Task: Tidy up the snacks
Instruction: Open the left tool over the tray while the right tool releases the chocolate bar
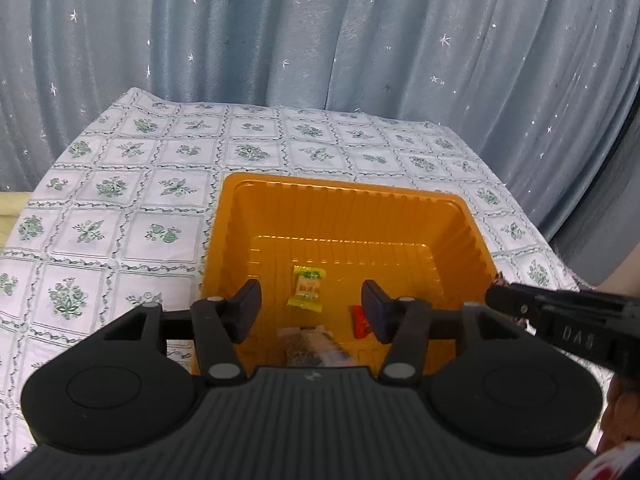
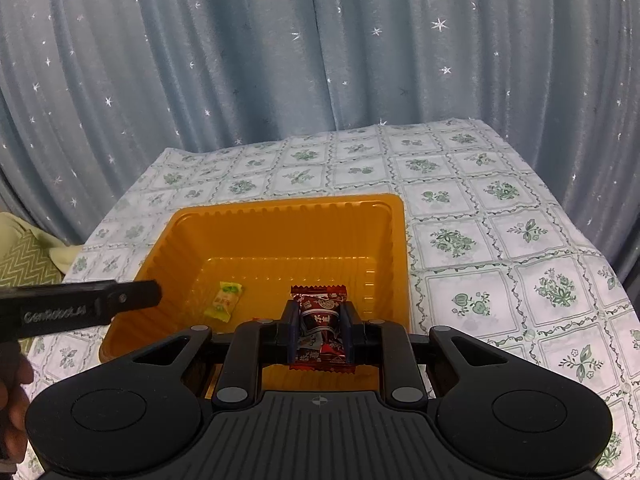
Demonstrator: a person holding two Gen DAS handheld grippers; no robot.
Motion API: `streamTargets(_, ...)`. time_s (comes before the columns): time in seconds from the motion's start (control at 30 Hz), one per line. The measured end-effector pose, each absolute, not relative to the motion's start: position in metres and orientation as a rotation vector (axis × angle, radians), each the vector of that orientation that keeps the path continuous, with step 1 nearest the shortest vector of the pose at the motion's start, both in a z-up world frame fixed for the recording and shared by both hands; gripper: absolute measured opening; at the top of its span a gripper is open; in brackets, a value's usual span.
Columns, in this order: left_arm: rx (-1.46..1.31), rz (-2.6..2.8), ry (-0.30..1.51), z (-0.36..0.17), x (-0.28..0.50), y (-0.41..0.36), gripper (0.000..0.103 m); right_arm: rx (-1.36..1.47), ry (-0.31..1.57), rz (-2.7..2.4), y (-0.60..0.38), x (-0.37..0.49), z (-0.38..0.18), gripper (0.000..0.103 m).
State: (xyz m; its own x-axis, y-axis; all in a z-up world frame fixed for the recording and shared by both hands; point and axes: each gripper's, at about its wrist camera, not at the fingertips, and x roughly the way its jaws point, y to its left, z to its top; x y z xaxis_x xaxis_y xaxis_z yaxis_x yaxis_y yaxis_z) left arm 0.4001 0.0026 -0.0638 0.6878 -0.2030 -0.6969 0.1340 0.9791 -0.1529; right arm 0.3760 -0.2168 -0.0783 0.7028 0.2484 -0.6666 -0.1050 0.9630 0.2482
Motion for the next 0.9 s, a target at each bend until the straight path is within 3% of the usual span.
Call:
streamTargets(0.6, -0.06, -0.179, 0.797, -0.067, 0.391, 0.008, 0.056, 0.296, 0.73, 0.247, -0.215, 0.387, -0.079, 0.023)
streamTargets(0.63, -0.059, -0.178, 0.797, -0.067, 0.39, 0.008, 0.056, 0.311, 0.733, 0.242, -0.217, 0.388, -0.079, 0.025)
streamTargets(0.73, -0.057, -0.175, 0.797, -0.067, 0.386, 0.011, 0.057, 0.324, 0.725, 0.226, -0.222, 0.385, -0.078, 0.046)
streamTargets(0.9, -0.057, -0.173, 0.788, -0.065, 0.372, 0.012, 0.057, 0.333, 0.729, 0.196, -0.232, 0.373, -0.073, 0.047)
